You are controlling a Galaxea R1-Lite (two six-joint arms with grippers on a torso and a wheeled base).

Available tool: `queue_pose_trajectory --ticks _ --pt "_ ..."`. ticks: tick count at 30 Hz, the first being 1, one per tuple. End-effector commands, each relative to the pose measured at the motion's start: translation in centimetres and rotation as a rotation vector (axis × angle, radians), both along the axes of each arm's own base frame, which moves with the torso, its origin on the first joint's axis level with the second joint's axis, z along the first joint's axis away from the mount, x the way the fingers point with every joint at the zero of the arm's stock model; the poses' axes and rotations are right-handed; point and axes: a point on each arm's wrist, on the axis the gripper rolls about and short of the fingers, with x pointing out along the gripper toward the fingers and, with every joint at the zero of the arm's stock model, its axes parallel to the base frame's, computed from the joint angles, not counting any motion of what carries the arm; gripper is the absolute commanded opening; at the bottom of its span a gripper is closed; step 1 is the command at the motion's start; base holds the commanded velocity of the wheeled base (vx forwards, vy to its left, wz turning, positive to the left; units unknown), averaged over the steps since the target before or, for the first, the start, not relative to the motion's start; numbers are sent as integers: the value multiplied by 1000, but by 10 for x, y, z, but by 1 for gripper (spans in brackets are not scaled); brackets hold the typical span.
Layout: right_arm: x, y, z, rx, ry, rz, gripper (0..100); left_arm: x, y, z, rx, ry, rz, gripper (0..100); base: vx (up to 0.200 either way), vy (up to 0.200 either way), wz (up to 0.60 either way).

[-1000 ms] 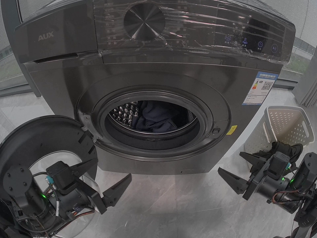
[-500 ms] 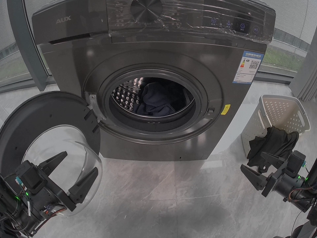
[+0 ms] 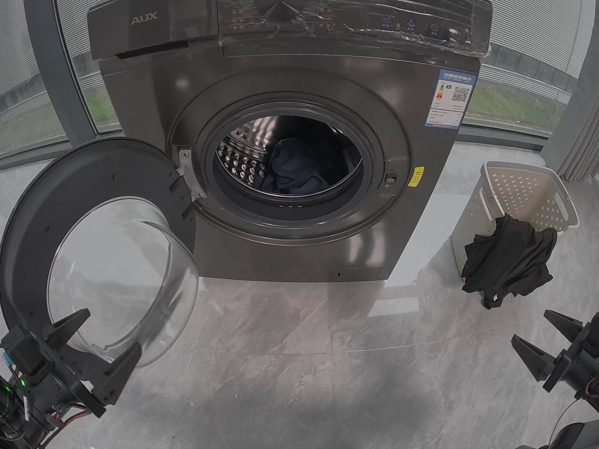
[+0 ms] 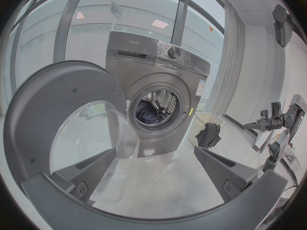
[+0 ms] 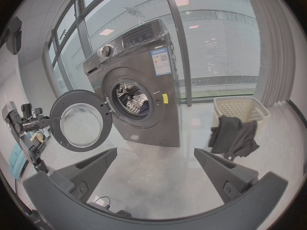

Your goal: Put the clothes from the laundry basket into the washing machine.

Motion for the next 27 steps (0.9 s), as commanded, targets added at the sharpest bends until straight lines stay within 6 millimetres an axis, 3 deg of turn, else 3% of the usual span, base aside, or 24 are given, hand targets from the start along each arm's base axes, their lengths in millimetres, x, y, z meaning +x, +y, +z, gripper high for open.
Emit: queue_pose_trajectory --ticks 1,11,13,17,27 --pt "-37 -23 -6 34 -110 -126 100 -31 28 -4 -59 -81 105 100 0 0 0" --pt "-68 -33 -24 36 -150 -250 100 -73 48 -33 -87 -105 198 100 0 0 0" --pt "-75 -34 -34 35 -155 -251 100 -85 49 -50 -72 -91 201 100 0 0 0" --pt "-84 -36 -48 -1 -129 -255 100 -86 49 -58 -50 -22 207 100 0 0 0" --pt "-84 -35 -47 -43 -133 -293 100 -87 46 -58 -5 -44 368 100 0 -200 0"
